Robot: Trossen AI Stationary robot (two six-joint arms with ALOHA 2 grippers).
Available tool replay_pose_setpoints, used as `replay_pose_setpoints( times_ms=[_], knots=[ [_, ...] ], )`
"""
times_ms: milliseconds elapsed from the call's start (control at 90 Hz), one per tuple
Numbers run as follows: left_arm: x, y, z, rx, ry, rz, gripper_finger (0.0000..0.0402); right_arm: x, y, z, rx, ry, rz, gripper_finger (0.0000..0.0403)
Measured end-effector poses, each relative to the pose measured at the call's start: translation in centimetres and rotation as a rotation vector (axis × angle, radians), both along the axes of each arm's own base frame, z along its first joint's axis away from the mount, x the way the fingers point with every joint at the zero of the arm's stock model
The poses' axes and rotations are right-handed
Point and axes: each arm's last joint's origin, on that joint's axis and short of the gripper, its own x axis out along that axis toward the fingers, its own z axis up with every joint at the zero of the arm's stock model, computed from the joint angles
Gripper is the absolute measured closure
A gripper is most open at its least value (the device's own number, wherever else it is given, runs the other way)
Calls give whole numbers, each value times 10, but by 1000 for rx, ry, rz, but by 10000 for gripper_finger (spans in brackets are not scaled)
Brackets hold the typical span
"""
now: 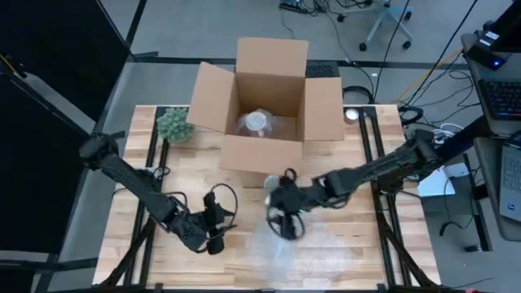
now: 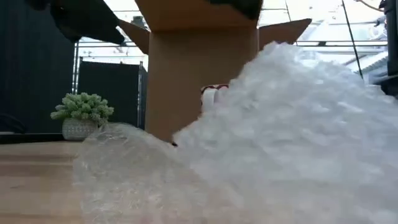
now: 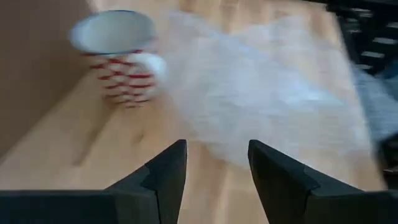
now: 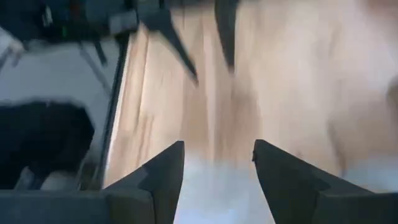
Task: Wrap mug
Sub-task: Wrap the red mug with bubble wrap
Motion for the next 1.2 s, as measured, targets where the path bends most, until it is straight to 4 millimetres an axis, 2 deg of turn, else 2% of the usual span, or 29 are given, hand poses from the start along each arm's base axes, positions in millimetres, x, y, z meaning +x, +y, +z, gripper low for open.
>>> replay_pose_setpoints(
  times_ms=[133, 300, 467, 611, 833, 989, 1200],
  knots=[
    [23, -9, -11, -10, -81, -103, 240, -28, 37, -16, -88, 96, -85, 231],
    [55, 3, -43, -106, -49, -148, 240, -58, 77, -58, -127, 143, -186, 231],
    [80, 15, -70, -120, 18, -157, 240, -80, 95, -104, -142, 176, -324, 231],
    [89, 24, -86, -107, 80, -186, 240, -83, 100, -137, -157, 224, -390, 231],
    [76, 35, -100, -130, 341, -135, 240, -81, 105, -170, -218, 353, -326, 232],
    [55, 32, -103, -96, 535, -121, 240, -83, 105, -171, -214, 413, -292, 232],
    [25, 18, -90, -86, 661, -123, 240, -99, 102, -159, -235, 547, -211, 232]
  ],
)
